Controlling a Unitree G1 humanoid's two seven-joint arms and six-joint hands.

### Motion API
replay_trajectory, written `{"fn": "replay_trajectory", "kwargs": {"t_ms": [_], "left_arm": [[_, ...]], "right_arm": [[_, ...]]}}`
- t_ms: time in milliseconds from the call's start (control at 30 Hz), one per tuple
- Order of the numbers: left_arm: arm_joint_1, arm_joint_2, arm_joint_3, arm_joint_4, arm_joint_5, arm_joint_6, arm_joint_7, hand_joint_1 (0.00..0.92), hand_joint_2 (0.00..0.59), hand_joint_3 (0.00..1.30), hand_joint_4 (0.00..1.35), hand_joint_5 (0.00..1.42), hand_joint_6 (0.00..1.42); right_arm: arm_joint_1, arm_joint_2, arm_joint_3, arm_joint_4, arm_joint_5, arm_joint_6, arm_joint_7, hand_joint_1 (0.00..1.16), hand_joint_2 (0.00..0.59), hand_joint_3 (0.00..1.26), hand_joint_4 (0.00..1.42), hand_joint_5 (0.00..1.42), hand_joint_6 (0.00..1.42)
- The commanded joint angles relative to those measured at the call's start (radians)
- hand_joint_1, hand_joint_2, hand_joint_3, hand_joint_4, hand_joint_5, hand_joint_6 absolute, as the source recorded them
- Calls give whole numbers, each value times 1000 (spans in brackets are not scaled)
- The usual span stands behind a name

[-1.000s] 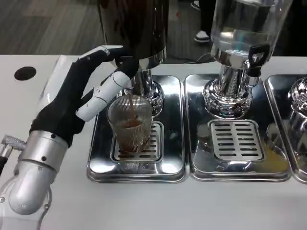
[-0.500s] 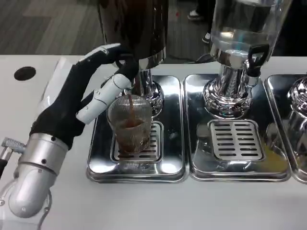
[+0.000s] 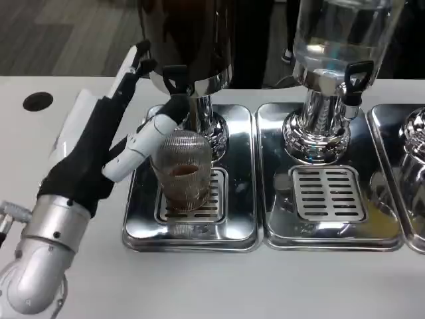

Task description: Grasp the cup under the faucet to collect the drink, then remove the cup.

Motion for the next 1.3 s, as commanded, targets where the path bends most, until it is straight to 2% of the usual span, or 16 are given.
{"fn": "replay_trajectory", "kwargs": {"t_ms": [33,233,333,433,667,867,1033,1233,1300], "left_arm": [[53,54,41,-29,29,-43,-5,0,23,0,0,0,0],[102,146,94,-50,62,-80,-28,0,0,0,0,0,0],[153,227,141,-76,80,-120,-66,0,0,0,0,0,0],[206,269,191,-82,59,-169,-93,0,1,0,0,0,0],[333,285,294,-47,-9,-304,-120,0,0,0,0,0,0],[391,291,332,54,-17,-429,-123,0,0,0,0,0,0],[384,311,339,176,-37,-536,-122,0,0,0,0,0,0],[374,341,333,258,-64,-604,-146,0,0,0,0,0,0],[376,354,332,280,-78,-619,-164,0,0,0,0,0,0]], "right_arm": [[6,3,1,-16,3,-7,6,769,573,444,394,328,197],[1,2,9,-23,-16,-1,10,804,522,444,394,328,198],[-7,1,17,-29,-31,7,15,807,519,441,394,328,198],[-12,5,27,-36,-44,15,16,814,505,431,394,328,198],[-11,20,49,-53,-75,29,14,819,503,431,394,328,198],[-8,25,62,-56,-101,41,10,817,478,401,381,328,201],[-42,7,89,-11,-106,52,18,799,403,345,353,314,232],[-99,-14,140,65,-117,63,21,815,306,270,315,306,284],[-142,-21,171,110,-123,77,27,821,274,240,294,302,290]]}}
